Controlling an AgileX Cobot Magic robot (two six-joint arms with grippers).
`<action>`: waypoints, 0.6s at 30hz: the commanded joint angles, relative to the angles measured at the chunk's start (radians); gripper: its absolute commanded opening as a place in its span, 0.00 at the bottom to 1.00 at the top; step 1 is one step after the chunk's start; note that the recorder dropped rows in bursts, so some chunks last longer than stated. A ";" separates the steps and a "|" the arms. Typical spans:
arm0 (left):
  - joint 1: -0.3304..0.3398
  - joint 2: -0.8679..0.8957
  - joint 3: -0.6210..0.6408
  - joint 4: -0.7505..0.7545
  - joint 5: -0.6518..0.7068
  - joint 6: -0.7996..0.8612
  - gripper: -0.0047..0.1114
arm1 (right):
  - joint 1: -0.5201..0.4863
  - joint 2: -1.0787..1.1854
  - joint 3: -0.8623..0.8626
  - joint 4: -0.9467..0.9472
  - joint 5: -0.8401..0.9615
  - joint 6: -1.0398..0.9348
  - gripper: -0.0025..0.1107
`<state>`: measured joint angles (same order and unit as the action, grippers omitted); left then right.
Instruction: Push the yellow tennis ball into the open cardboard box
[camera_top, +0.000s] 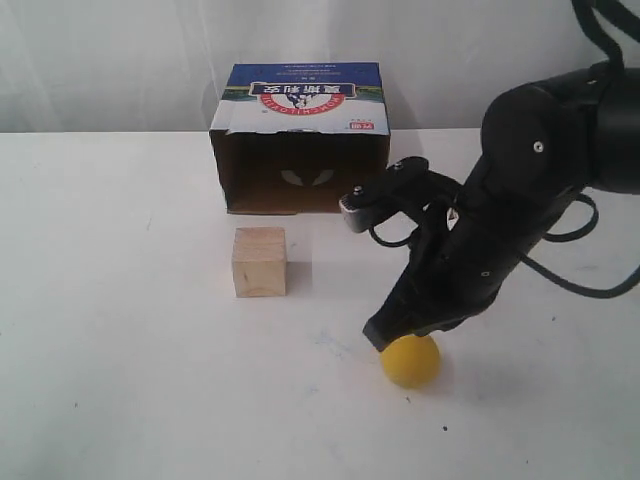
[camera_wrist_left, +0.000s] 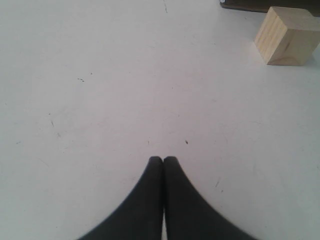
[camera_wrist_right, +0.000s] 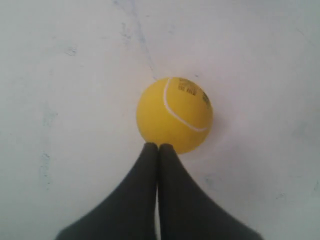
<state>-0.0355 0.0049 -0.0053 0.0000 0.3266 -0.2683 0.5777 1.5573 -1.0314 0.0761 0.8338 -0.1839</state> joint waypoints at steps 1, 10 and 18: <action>-0.006 -0.005 0.005 0.000 0.034 0.005 0.04 | 0.037 0.026 0.022 0.025 -0.042 -0.018 0.02; -0.006 -0.005 0.005 0.000 0.034 0.005 0.04 | 0.051 0.139 0.026 0.036 -0.083 -0.022 0.02; -0.006 -0.005 0.005 0.000 0.034 0.005 0.04 | 0.051 0.152 0.026 0.036 -0.122 -0.022 0.02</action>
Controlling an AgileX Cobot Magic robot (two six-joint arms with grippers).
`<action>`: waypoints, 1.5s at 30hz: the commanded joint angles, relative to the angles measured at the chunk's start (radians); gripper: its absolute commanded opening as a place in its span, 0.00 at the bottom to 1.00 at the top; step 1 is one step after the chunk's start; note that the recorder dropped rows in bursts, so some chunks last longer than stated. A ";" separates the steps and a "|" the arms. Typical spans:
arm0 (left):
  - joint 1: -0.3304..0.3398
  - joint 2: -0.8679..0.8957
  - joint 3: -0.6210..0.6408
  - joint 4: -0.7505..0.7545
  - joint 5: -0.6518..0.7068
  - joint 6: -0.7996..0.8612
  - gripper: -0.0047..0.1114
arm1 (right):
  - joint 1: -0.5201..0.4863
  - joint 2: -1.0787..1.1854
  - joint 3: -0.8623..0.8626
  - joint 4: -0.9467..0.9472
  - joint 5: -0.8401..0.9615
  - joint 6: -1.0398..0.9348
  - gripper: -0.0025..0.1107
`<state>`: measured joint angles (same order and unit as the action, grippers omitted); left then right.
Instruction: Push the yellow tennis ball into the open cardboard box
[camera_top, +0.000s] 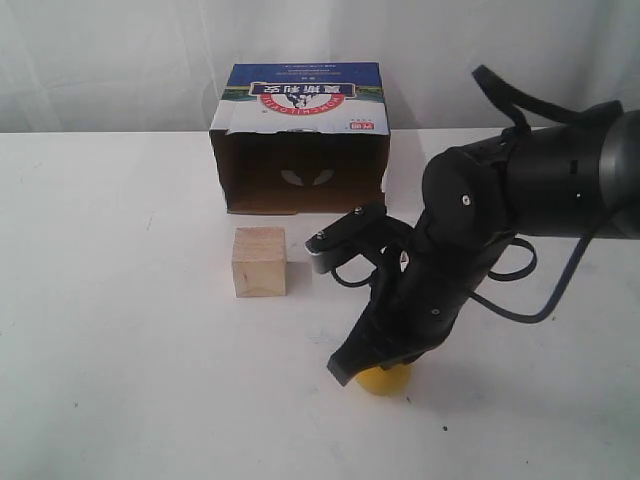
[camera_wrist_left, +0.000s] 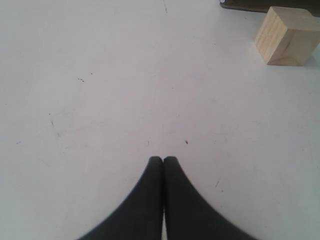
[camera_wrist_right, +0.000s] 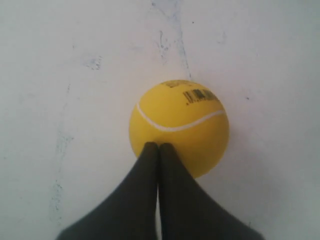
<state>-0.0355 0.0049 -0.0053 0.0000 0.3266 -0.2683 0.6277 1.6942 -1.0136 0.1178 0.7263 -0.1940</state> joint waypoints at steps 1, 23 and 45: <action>-0.006 -0.005 0.005 0.000 0.034 0.005 0.04 | 0.001 0.015 0.008 -0.006 -0.020 -0.011 0.02; -0.006 -0.005 0.005 0.000 0.034 0.005 0.04 | -0.041 0.023 -0.213 -0.152 -0.011 0.015 0.02; -0.006 -0.005 0.005 0.000 0.034 0.005 0.04 | -0.041 0.111 -0.149 -0.158 0.061 0.015 0.02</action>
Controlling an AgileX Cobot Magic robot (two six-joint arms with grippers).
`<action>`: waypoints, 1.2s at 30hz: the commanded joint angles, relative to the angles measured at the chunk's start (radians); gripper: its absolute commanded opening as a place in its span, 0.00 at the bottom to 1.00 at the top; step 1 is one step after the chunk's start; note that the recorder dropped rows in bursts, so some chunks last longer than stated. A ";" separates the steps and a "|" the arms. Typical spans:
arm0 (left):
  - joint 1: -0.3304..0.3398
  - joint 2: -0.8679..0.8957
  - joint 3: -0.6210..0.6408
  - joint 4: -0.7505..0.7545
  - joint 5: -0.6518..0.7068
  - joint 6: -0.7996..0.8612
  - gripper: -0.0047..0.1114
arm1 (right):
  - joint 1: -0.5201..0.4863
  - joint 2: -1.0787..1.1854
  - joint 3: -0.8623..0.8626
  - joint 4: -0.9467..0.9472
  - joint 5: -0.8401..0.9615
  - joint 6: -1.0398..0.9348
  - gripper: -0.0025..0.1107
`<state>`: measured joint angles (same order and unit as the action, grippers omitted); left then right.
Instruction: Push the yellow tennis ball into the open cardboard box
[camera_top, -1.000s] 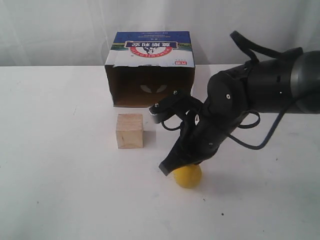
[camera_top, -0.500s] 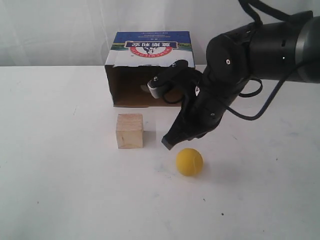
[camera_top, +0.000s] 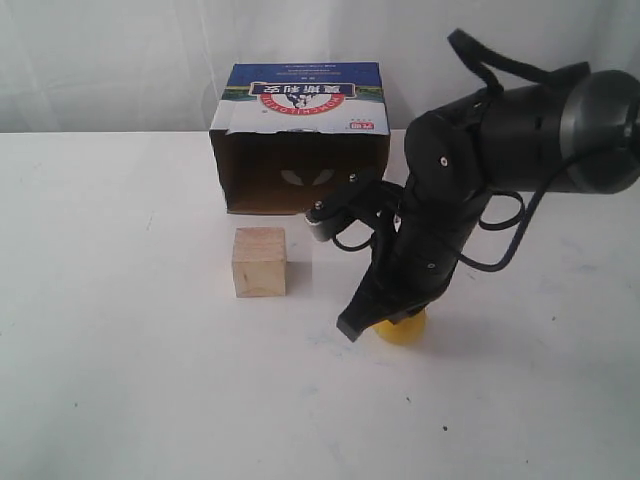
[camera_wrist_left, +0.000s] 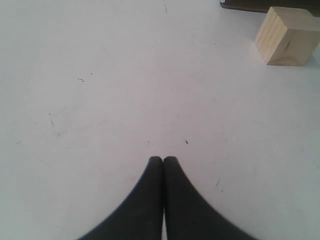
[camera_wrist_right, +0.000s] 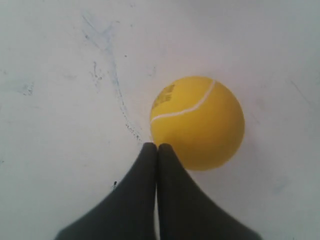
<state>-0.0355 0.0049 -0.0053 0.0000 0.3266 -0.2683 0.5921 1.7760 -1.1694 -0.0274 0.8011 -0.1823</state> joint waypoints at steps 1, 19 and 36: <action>-0.006 -0.005 0.005 0.000 0.034 0.005 0.04 | -0.006 0.039 0.007 -0.013 -0.014 0.003 0.02; -0.006 -0.005 0.005 0.000 0.034 0.005 0.04 | -0.053 -0.122 0.007 -0.233 -0.013 0.134 0.02; -0.006 -0.005 0.005 0.000 0.034 0.005 0.04 | -0.124 -0.003 0.007 -0.157 0.035 0.082 0.02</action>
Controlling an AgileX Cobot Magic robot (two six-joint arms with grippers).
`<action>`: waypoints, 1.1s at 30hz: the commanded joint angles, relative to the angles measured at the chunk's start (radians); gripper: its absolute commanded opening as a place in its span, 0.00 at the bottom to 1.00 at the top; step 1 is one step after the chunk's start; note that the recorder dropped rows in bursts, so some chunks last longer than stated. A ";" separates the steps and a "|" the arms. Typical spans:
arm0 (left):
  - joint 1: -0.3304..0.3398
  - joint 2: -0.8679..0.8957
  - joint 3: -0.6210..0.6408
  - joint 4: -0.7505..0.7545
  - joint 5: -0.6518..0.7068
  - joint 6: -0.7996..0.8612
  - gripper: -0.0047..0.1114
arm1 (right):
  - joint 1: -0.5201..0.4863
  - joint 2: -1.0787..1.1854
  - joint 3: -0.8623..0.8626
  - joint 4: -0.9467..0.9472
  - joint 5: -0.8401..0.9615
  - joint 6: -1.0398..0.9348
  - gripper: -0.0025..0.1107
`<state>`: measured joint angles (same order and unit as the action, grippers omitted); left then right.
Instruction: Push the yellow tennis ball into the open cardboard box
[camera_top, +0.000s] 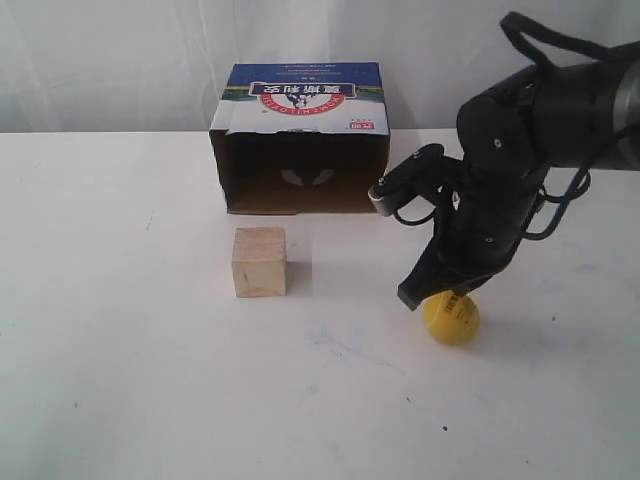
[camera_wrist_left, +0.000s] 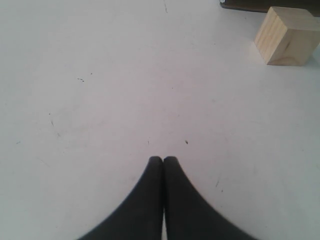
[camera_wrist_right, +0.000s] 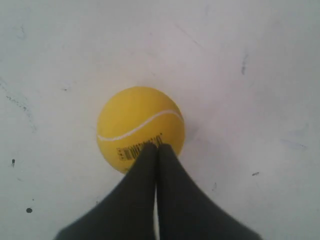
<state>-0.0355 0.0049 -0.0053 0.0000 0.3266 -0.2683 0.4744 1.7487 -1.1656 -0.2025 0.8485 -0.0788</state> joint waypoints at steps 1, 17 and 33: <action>-0.006 -0.005 0.005 0.000 0.034 0.005 0.04 | -0.006 0.032 0.003 0.018 -0.012 -0.021 0.02; -0.006 -0.005 0.005 0.000 0.034 0.005 0.04 | -0.006 0.075 -0.062 0.019 -0.164 -0.041 0.02; -0.006 -0.005 0.005 0.000 0.034 0.005 0.04 | -0.006 0.045 -0.225 0.059 0.139 -0.087 0.02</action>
<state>-0.0355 0.0049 -0.0053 0.0000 0.3266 -0.2683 0.4723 1.8028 -1.4296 -0.1923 0.9600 -0.1377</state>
